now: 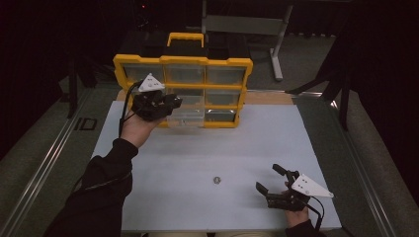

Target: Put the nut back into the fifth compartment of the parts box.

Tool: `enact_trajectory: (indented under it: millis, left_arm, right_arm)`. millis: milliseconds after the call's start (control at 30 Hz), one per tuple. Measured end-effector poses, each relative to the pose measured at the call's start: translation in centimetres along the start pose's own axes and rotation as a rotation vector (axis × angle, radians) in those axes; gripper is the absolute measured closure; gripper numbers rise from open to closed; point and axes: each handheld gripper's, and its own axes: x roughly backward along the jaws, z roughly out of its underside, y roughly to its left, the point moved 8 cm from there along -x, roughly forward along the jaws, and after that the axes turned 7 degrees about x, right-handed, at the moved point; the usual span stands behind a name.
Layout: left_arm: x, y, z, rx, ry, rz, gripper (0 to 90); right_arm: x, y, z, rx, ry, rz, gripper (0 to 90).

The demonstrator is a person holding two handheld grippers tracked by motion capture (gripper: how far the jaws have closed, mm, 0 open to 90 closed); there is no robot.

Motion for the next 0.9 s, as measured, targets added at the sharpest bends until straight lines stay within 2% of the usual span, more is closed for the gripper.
enact_trajectory:
  millis: [267,433,633,733,800,900]
  left_arm:
    - [-1.7,0.6,0.1,0.035,0.048,-0.046,70.2]
    - [-2.5,1.0,0.4,0.085,0.088,-0.05,70.2]
    - [-3.2,1.5,1.2,0.129,0.164,-0.085,70.2]
    - [-3.4,1.7,1.4,0.146,0.189,-0.086,70.2]
    - [-3.7,1.9,1.6,0.172,0.222,-0.095,70.1]
    - [-4.0,1.9,1.8,0.17,0.246,-0.099,70.1]
  right_arm:
    - [0.0,0.0,0.0,-0.004,-0.001,0.0,10.6]
    - [0.0,0.0,0.0,-0.001,0.0,0.0,10.6]
    - [0.0,0.0,0.0,-0.004,0.001,0.0,10.6]
    - [0.0,0.0,0.1,-0.002,0.002,-0.001,10.6]
    - [-0.1,0.0,0.1,-0.001,0.003,-0.003,10.6]
    - [-0.1,0.0,0.1,-0.001,0.003,-0.002,10.6]
